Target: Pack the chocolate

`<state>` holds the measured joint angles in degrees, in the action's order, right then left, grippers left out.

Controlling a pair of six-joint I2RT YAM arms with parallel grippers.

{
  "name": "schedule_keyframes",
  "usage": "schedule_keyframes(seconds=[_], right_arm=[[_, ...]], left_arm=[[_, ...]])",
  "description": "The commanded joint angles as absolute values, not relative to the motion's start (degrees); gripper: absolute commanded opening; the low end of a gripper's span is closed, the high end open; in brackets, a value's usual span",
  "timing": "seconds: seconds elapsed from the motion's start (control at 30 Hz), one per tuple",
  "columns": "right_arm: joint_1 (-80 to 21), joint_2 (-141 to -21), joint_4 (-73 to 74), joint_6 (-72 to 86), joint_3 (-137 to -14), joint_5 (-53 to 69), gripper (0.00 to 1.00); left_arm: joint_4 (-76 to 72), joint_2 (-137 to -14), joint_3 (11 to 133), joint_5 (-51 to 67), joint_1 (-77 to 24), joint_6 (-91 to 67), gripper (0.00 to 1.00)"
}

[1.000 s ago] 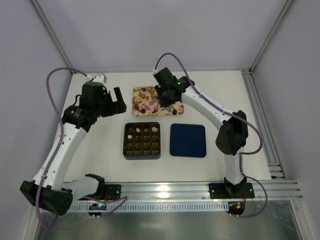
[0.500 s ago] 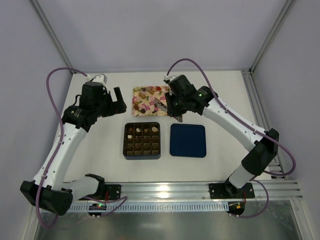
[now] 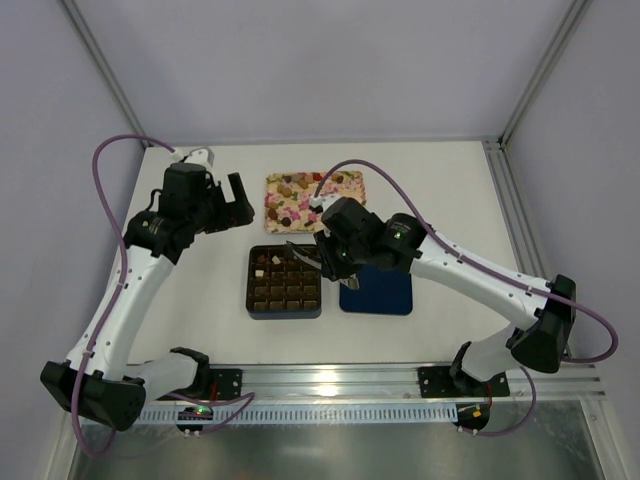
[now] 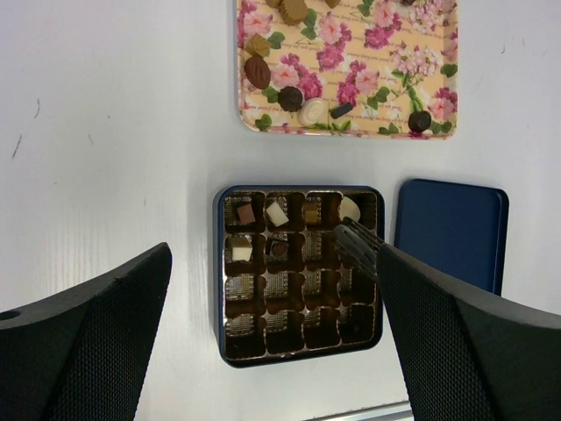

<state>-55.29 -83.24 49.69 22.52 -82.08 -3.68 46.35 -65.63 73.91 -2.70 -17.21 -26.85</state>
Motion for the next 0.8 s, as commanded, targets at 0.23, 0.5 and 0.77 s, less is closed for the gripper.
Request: schedule_keyframes(seconds=[0.23,0.5,0.77], right_arm=[[-58.0,-84.3,46.1,25.0,-80.2,-4.7,0.13],[-58.5,-84.2,46.1,25.1,-79.3,-4.9,0.13],[-59.3,-84.5,46.4,25.2,-78.7,-5.4,0.13]], left_arm=[[44.7,-64.6,74.1,-2.5,-17.0,-26.9,0.97],[44.7,-64.8,74.0,-2.5,-16.9,-26.8,0.97],[44.6,-64.8,73.8,-2.5,-17.0,-26.8,0.96]])
